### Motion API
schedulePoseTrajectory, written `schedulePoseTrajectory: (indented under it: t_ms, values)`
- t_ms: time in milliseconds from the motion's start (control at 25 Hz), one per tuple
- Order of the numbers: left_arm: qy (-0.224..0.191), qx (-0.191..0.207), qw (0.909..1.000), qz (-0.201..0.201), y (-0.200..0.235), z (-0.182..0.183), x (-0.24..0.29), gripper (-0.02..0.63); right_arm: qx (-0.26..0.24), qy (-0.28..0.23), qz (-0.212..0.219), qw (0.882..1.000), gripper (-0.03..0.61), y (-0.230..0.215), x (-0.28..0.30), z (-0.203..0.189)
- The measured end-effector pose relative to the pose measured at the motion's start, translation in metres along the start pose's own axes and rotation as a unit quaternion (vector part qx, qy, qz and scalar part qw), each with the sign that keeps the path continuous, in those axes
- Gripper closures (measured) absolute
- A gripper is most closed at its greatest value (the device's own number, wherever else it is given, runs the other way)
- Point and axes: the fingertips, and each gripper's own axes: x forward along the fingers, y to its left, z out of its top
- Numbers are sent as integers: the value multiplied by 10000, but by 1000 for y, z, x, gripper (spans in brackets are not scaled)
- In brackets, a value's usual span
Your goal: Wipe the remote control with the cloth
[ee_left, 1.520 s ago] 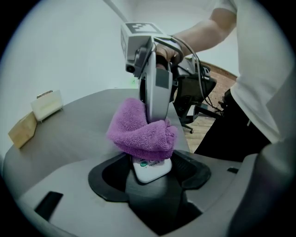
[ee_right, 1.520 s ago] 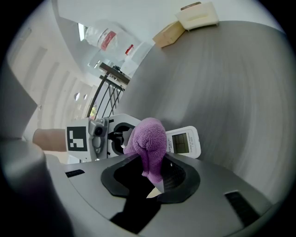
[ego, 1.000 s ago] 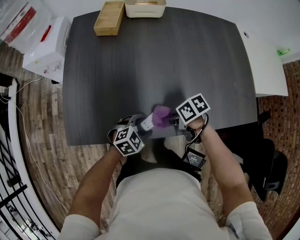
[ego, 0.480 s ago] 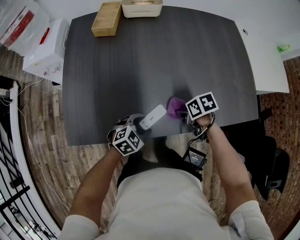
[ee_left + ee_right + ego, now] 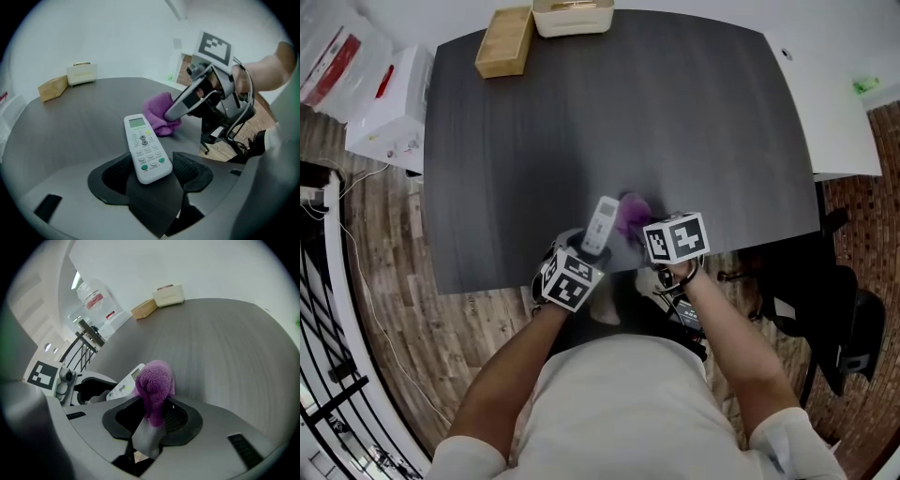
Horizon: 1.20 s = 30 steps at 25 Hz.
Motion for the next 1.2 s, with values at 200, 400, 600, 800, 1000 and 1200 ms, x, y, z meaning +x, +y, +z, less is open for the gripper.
schedulePoseTrajectory:
  t_ms: [200,400,600,800,1000,1200]
  values:
    - [109,-65,9997,-222,-11,-3,-1,345,-669,66,-49,9977,469,9,12,22]
    - [-87,-190,9990,-385,-10,-4,-13,345,-1060,113,-29,9943,469,9,13,28]
    - [-745,-314,9963,-277,23,19,-36,353,-1152,-18,-316,9928,469,-7,9,32]
    - [-852,-356,9955,-218,53,55,-29,598,-2221,-53,-1025,9696,469,-5,11,55]
    - [-172,-215,9996,-14,57,49,0,609,-3093,111,-1070,9449,469,17,24,51]
    - [-63,-495,9984,260,57,45,3,611,-3563,90,-994,9290,469,30,27,40]
